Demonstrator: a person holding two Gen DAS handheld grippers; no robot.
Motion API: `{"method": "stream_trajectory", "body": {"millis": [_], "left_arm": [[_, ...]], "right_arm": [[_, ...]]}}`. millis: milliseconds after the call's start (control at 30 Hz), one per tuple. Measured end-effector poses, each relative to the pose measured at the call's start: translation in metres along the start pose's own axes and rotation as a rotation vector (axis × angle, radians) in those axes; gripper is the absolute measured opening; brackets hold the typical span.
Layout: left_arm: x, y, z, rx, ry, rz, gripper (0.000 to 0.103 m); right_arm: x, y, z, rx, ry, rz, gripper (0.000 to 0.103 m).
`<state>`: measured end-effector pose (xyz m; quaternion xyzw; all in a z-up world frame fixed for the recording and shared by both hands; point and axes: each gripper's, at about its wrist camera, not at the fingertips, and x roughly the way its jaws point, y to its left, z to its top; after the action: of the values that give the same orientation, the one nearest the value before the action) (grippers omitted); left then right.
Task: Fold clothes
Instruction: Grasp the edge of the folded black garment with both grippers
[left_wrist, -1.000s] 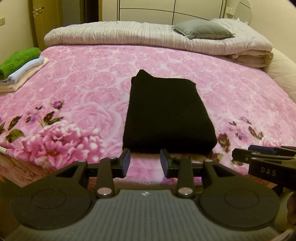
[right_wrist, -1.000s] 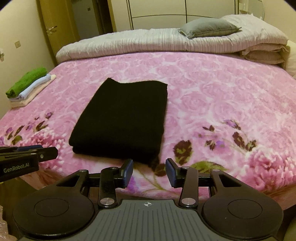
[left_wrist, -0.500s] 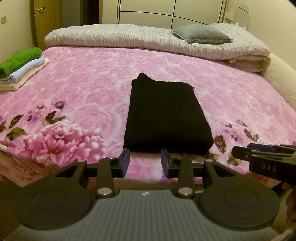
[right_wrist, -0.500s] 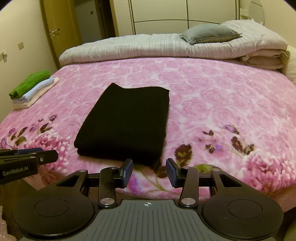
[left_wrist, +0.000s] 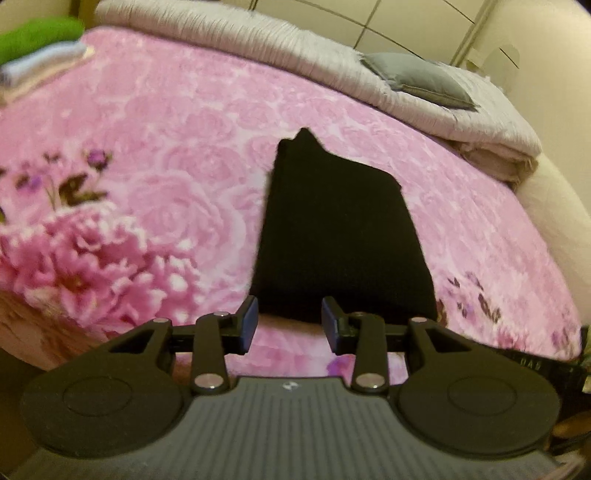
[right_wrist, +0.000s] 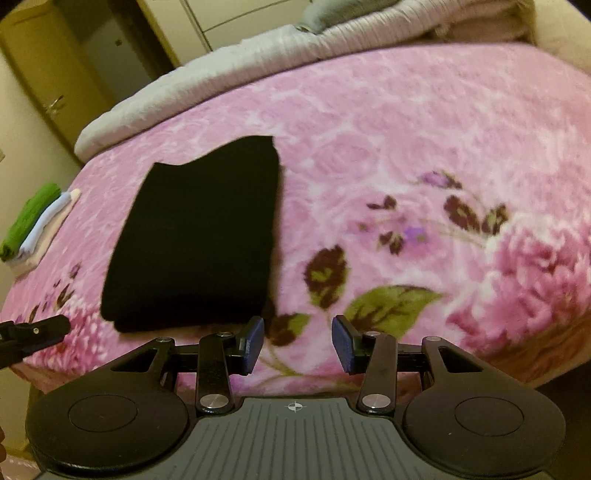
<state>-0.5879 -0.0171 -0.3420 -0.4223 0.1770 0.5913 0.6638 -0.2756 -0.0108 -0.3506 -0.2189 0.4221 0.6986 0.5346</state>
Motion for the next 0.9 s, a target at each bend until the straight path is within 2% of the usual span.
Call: {"method": "stream_trajectory", "body": {"millis": [200,367,467,533,600,733,900], "left_arm": [[0.026,0.022,0.015,-0.063,0.040,-0.034,0.036],[0.053,0.036,0.033,-0.125,0.041,-0.109,0.037],[0.072,0.047,0.044,-0.182,0.046,-0.163,0.042],[0.083,0.057,0.049,-0.235,0.059,-0.201,0.043],[0.093,0.066,0.053,-0.284,0.069,-0.239,0.048],[0.111,0.077,0.061,-0.349,0.086,-0.290,0.054],[0.128,0.086,0.065,-0.402,0.104,-0.314,0.058]], "right_arm": [[0.021,-0.025,0.011,0.118,0.023,0.041,0.045],[0.041,-0.051,0.025,0.308,0.057,0.207,0.046],[0.054,-0.064,0.032,0.406,0.076,0.288,0.058],[0.058,-0.065,0.037,0.408,0.076,0.309,0.069],[0.063,-0.064,0.041,0.407,0.075,0.317,0.072],[0.073,-0.063,0.049,0.418,0.073,0.330,0.075],[0.086,-0.062,0.058,0.426,0.071,0.340,0.075]]}}
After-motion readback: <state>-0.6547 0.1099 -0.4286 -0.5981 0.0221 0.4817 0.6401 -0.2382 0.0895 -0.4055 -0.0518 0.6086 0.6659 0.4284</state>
